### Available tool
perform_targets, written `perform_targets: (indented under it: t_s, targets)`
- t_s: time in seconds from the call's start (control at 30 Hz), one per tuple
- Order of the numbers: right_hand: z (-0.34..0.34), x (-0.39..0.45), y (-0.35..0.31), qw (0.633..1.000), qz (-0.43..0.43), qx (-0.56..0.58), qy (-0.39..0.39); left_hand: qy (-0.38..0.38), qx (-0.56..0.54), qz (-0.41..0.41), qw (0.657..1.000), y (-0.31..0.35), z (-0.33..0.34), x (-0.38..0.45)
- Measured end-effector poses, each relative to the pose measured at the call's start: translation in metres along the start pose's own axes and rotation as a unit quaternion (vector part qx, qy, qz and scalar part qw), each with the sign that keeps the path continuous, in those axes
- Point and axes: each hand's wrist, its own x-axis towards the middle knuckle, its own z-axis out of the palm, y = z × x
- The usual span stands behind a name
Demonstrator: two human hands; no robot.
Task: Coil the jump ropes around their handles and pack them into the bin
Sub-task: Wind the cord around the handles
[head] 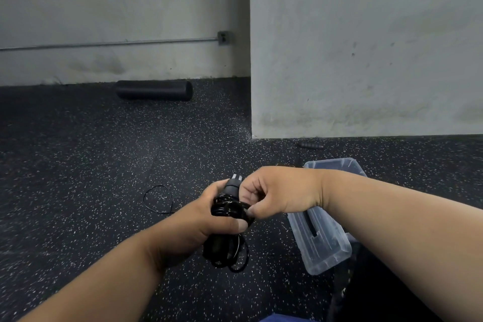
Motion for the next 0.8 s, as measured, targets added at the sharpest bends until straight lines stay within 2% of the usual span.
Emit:
perform_targets:
  t_s: [0.17,0.33,0.8]
  targets:
    - [0.016,0.010,0.006,0.991,0.016,0.124,0.053,0.025,0.004,-0.020,0.999,0.002,-0.001,0.002]
    - [0.030,0.019,0.013,0.962,0.053,0.252,0.089,0.049,0.028,-0.028,0.998,0.002,0.000,0.004]
    - [0.040,0.031,0.014,0.956,0.061,0.280,0.058,0.132,0.119,-0.062,0.982,0.002,-0.002,0.004]
